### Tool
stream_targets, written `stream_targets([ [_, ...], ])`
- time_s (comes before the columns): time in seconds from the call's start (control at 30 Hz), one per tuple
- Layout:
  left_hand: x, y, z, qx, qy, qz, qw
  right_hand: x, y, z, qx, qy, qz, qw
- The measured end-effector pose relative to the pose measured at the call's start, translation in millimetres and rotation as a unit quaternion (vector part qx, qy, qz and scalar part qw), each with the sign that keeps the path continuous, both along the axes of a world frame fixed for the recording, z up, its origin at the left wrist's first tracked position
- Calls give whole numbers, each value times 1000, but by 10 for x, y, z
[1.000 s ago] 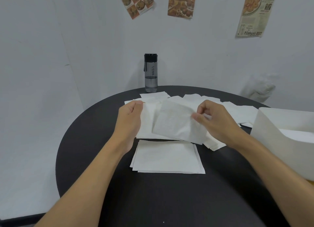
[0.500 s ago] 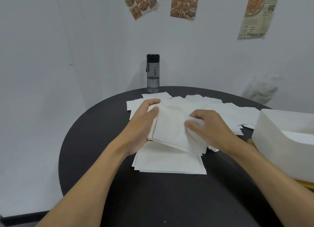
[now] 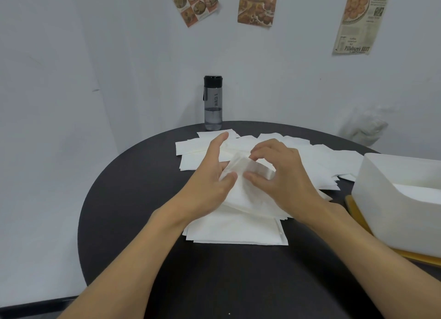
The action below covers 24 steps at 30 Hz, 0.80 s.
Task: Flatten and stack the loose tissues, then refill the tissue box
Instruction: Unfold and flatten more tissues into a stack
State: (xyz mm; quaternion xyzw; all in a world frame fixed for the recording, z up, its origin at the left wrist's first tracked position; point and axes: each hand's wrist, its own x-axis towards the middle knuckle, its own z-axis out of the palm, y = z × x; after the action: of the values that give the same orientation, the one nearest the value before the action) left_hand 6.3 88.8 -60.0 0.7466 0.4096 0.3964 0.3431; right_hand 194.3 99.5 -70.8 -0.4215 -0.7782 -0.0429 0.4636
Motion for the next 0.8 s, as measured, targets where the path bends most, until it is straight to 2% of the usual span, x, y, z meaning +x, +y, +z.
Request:
stream_targets([
  [0.1, -6, 11, -9, 1, -6, 1, 1000, -5, 22, -25, 46, -10, -21, 999],
  [0.27, -14, 31, -32, -3, -15, 4, 1000, 3, 26, -45, 68, -19, -35, 997],
  [0.47, -12, 17, -24, 26, -18, -13, 999, 30, 3, -27, 51, -21, 1, 998],
  [0.8, -15, -5, -22, 25, 3, -9, 1000, 3, -25, -2, 84, -26, -11, 996],
])
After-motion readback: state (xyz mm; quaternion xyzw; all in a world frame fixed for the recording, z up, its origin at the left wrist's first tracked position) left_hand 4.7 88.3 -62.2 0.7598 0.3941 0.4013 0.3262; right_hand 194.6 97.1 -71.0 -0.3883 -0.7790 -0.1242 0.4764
